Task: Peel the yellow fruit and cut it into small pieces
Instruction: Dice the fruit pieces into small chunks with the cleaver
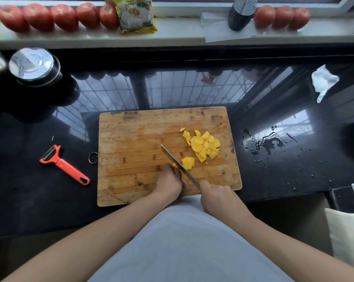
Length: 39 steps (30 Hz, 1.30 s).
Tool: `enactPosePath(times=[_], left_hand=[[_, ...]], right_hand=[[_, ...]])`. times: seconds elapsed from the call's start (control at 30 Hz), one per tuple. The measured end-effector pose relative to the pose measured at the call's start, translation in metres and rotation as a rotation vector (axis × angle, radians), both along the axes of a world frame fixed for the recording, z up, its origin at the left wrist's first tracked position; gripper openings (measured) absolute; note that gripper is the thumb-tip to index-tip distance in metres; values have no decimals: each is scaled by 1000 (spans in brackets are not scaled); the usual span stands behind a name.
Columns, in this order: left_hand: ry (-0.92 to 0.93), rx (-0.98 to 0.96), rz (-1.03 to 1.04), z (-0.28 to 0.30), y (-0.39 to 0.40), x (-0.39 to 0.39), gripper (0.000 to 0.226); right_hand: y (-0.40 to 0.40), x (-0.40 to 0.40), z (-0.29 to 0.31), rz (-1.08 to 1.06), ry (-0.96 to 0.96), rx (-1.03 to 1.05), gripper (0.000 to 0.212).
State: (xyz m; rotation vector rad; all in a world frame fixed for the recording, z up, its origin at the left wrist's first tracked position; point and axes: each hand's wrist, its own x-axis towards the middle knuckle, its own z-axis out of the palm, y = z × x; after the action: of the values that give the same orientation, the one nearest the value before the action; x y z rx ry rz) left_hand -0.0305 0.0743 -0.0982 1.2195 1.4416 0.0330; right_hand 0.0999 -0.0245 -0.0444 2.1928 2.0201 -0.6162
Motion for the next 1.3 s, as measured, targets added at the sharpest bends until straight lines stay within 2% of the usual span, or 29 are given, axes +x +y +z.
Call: enactPosePath(times=[0.1,0.27,0.37,0.53,0.57,0.67,0.7,0.73,0.87,0.9,0.97,1.07,1.1,1.2,1.3], left_hand=[[14,19,-35,-5,0,-1,20],[58,55,-57,-7,3,-1,30],[80,73,-76,-9,4,0,28],[86,82,-98,-10,5,-1,28],[87,84,-98,-10,5,-1,28],[68,98,-95,-11,4,-2,30],[69,97,-98,-11,5,-2,31],[69,101,-103,-11,5,-1,31],[65,97,-102,-12,7,-2,31],[58,99,-99,-13,7,-2,29],[49,99,-83,-13,7,-2,28],[61,89,-68,-12,9,-2,30],[66,86,-72,-12,10,-1,30],[85,67,-74,-12,13,1,33],[98,29,-51,-6,17,2,34]], right_hand=[[4,-4,5,33,10,-14,48],[12,-8,8,27,-42,-30,47],[9,-8,8,20,-67,-42,47],[12,-6,5,28,-49,-34,61],[14,-7,8,66,-54,-18,56],[18,-9,6,55,-30,-44,16],[20,-11,9,44,-8,-28,12],[22,-12,11,37,-20,-4,12],[24,-13,16,76,0,-153,7],[25,-13,17,73,-1,-126,12],[22,-10,15,95,-21,-35,36],[25,-9,6,67,-45,-9,49],[27,-10,4,90,-51,-11,48],[39,-17,-4,100,-35,-36,17],[50,-22,-9,64,-14,-7,20]])
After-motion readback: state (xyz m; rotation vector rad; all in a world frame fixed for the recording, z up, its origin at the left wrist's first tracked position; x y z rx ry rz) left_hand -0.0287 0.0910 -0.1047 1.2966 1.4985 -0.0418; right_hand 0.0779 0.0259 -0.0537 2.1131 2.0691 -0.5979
